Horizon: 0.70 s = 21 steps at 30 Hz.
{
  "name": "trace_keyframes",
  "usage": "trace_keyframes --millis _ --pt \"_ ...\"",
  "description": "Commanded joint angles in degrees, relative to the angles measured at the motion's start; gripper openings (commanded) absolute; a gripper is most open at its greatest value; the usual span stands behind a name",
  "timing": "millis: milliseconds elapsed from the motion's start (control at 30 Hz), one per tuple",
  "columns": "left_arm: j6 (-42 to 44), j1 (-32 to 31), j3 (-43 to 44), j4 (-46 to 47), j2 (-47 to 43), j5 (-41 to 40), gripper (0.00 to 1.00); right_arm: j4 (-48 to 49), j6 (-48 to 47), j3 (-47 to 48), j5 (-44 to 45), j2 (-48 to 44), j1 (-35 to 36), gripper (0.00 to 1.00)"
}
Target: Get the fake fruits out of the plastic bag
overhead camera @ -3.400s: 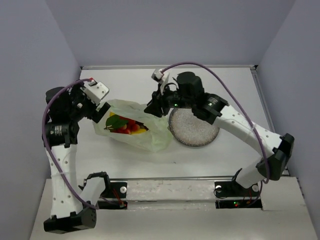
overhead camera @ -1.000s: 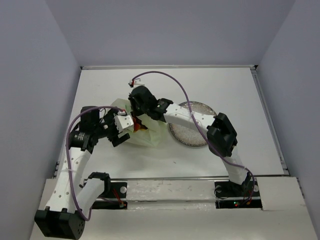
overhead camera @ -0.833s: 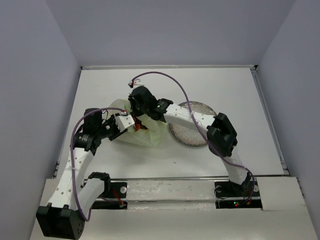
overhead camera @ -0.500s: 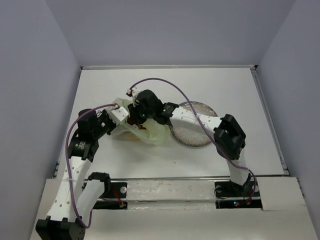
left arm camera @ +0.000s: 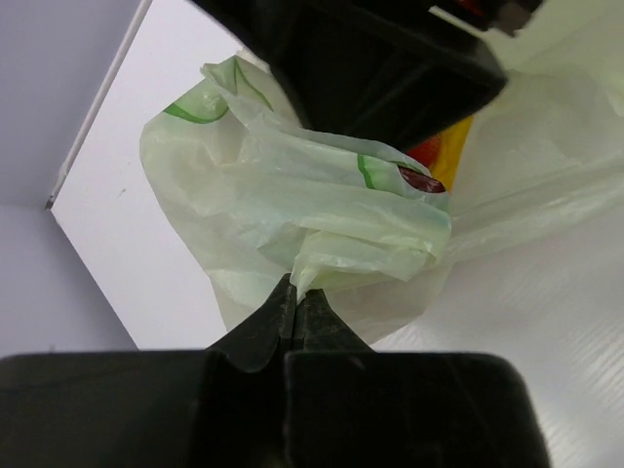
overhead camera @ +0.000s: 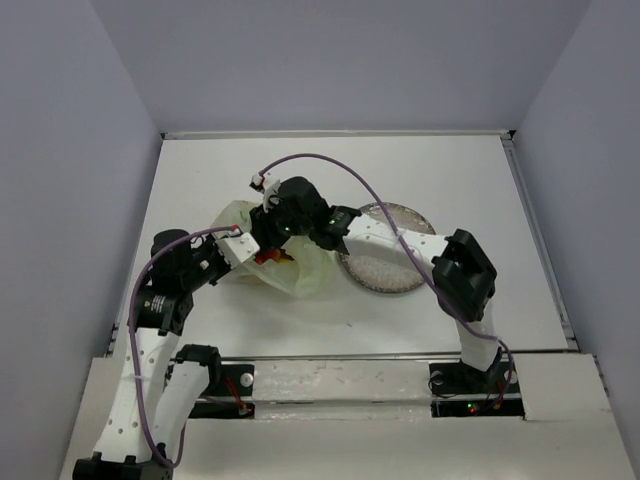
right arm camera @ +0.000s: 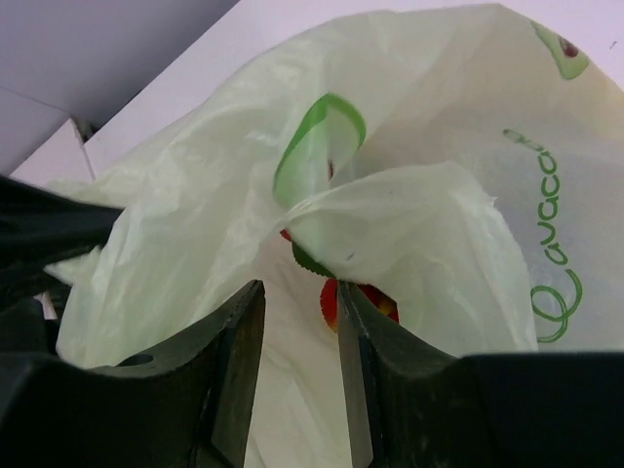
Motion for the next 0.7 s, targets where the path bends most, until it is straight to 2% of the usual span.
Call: trace_keyframes --millis 0,167,300,433,533,567,667 --pt "4.8 0.3 2.2 -3.8 -1.6 4.5 0.00 2.4 3.1 5.6 3.0 4.3 -0.1 0.42" --pt "0.1 0.3 3.1 -1.6 -0.3 3.4 0.00 -1.8 2.0 12.9 13.0 11.0 -0.1 0.54" --pt "-5.0 0.7 3.2 2.7 1.6 -3.3 0.00 -3.1 -0.5 14.6 15.5 12.7 -0.1 0.64" --pt "-7.5 0.8 3.9 3.7 3.2 -4.7 0.00 -3.6 -2.8 12.9 11.7 13.1 -0.1 0.75" --pt "-8.1 1.3 3.2 3.4 3.3 -4.9 0.00 -3.5 -6.3 10.1 2.7 11.8 -0.1 0.80" --pt "-8.0 1.3 2.9 3.3 3.3 -5.6 0.00 -3.6 -8.6 8.2 -0.9 11.4 0.5 0.80" --pt "-8.0 1.4 1.7 3.6 3.3 -7.0 0.00 -3.5 -12.4 6.5 -2.4 10.2 1.9 0.80"
